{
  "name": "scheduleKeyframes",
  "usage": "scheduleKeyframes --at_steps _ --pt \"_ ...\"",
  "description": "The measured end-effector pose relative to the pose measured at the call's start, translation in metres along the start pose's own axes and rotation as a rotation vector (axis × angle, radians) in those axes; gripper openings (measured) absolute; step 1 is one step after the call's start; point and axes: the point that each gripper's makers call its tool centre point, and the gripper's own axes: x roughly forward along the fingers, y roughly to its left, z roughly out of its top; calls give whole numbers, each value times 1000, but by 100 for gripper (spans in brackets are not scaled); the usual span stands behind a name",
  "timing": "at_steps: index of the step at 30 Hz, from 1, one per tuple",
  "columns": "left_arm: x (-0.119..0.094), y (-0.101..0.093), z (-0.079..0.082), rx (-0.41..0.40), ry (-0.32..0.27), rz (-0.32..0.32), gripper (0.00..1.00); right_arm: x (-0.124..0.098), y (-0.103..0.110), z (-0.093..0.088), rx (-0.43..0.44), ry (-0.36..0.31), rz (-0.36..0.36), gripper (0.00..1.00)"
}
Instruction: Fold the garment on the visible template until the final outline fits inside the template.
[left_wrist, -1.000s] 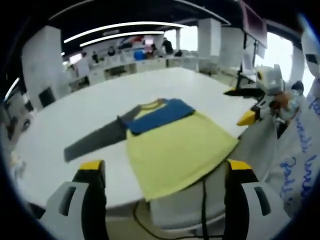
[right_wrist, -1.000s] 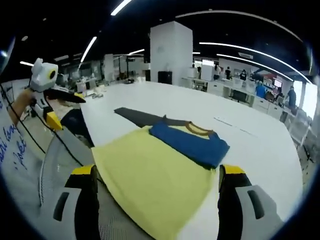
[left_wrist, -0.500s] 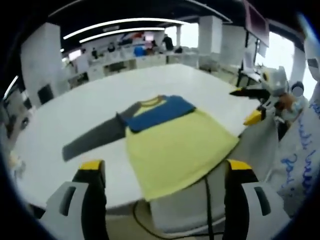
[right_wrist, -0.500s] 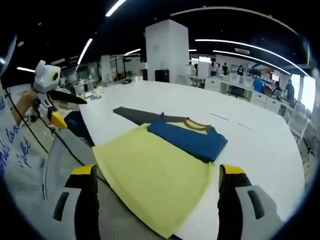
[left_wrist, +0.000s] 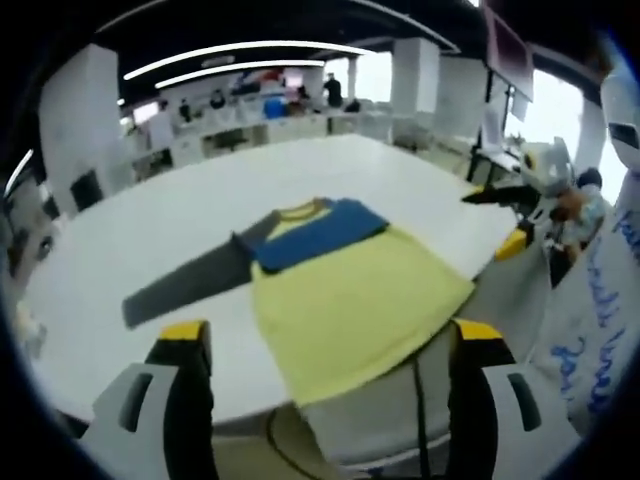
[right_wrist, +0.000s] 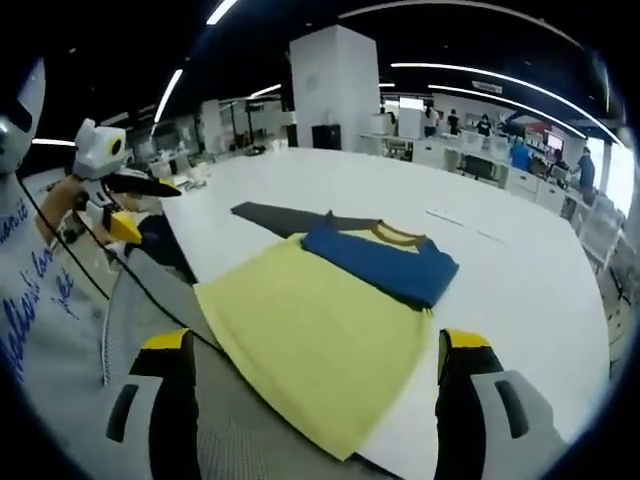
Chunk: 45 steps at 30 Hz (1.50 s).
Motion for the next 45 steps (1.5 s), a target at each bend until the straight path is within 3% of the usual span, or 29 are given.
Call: scheduleKeyframes --at_steps 8,15,29,37,45 --pt "-8 28 3 13 -1 -45 94 10 11 18 -11 -10 -28 100" --pt "-12 53 10 55 -14 -93 94 16 20 23 38 -15 -86 100" --pt "-18 102 1 102 -18 -150 92 14 41 29 81 -13 -217 100" --pt "-30 121 -9 116 -46 -154 91 21 47 25 95 -26 -264 100" --pt "-41 155 -15 51 -65 -133 88 32 54 34 124 -57 -293 100"
